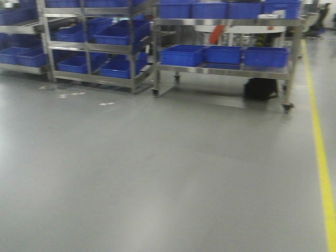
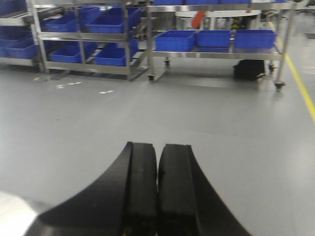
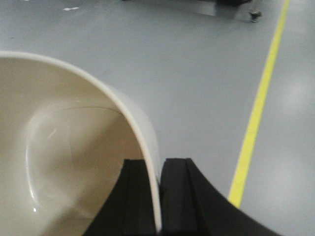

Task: Move white bin to right shelf second layer
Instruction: 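Turn the base away from the table, holding the bin in the right gripper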

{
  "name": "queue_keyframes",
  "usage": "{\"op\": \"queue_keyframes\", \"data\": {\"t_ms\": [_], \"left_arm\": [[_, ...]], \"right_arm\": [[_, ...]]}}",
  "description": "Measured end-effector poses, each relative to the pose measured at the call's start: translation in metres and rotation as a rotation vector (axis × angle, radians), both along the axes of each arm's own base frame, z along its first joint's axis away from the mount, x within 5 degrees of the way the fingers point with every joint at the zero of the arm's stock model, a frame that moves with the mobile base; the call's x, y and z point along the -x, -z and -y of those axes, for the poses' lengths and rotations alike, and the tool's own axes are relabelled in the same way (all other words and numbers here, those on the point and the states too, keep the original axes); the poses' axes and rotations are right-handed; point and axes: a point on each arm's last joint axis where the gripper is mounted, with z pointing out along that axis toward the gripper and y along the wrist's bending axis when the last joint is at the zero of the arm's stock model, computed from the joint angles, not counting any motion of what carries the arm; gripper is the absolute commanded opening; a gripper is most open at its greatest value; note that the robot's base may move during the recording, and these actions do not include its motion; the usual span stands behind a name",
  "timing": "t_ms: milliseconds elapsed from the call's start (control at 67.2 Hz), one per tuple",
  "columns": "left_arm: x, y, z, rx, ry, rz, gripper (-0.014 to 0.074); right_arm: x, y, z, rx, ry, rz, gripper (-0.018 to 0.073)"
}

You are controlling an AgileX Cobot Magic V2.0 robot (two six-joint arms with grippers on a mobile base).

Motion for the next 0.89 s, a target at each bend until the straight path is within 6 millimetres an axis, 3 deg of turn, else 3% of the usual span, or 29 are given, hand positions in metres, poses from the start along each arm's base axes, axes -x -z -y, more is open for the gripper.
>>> {"op": "queue_keyframes", "data": {"t_ms": [893], "left_arm": [[0.0,0.0,0.0,0.0,0.0,0.0,0.0085]], "right_arm": [[0.0,0.0,0.0,0.0,0.0,0.0,0.0057]]}}
